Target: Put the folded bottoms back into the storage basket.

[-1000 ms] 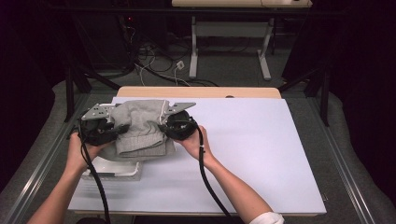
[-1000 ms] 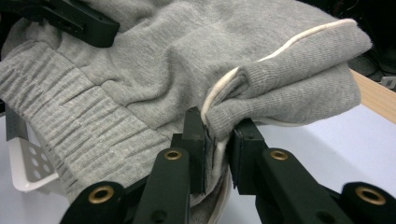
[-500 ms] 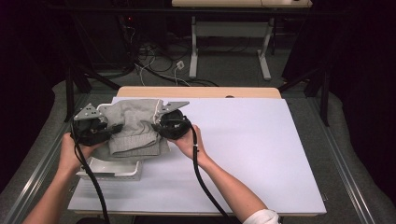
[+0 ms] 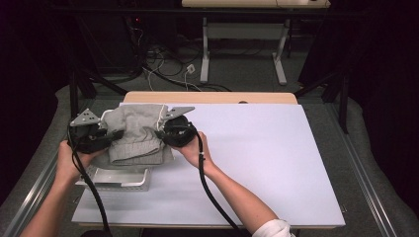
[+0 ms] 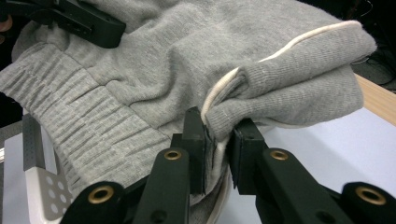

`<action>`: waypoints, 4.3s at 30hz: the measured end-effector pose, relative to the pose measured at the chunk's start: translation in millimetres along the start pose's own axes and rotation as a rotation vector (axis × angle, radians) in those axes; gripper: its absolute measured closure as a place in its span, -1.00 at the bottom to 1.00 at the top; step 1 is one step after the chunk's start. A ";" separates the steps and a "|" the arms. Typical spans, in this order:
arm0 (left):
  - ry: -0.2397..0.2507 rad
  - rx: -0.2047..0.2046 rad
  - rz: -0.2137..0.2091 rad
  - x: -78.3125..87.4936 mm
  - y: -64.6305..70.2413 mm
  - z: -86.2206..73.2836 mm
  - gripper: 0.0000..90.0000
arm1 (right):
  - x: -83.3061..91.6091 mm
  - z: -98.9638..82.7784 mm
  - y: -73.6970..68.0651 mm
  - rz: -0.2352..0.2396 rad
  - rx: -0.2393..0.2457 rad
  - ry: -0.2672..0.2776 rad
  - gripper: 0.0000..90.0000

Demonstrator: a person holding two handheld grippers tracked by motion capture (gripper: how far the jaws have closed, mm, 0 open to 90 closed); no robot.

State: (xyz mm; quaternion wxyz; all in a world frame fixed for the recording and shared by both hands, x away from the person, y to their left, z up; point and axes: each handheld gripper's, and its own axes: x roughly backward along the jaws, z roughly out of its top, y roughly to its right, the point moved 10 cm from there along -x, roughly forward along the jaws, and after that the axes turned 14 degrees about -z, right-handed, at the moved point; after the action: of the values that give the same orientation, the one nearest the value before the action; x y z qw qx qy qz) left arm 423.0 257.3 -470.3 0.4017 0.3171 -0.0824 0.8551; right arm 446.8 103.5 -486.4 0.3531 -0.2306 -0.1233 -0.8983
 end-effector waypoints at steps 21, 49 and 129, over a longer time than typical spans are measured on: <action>-0.018 0.014 0.057 14.4 -15.2 -3.5 0.72 | -18.2 6.2 -16.8 0.027 -0.017 -0.002 0.74; -0.056 0.016 0.102 25.8 -29.1 -5.8 0.73 | -36.5 5.6 -33.1 0.055 -0.045 -0.011 0.73; -0.143 0.044 0.147 11.6 -38.8 -36.7 0.75 | -80.5 -27.7 -53.6 0.074 -0.022 -0.162 0.53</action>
State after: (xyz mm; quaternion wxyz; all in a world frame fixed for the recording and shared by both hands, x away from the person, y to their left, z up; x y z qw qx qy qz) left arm 428.7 304.9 -496.4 0.3239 0.3793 -0.1154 0.8590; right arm 452.5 178.0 -553.9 0.3723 -0.3106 -0.1329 -0.8644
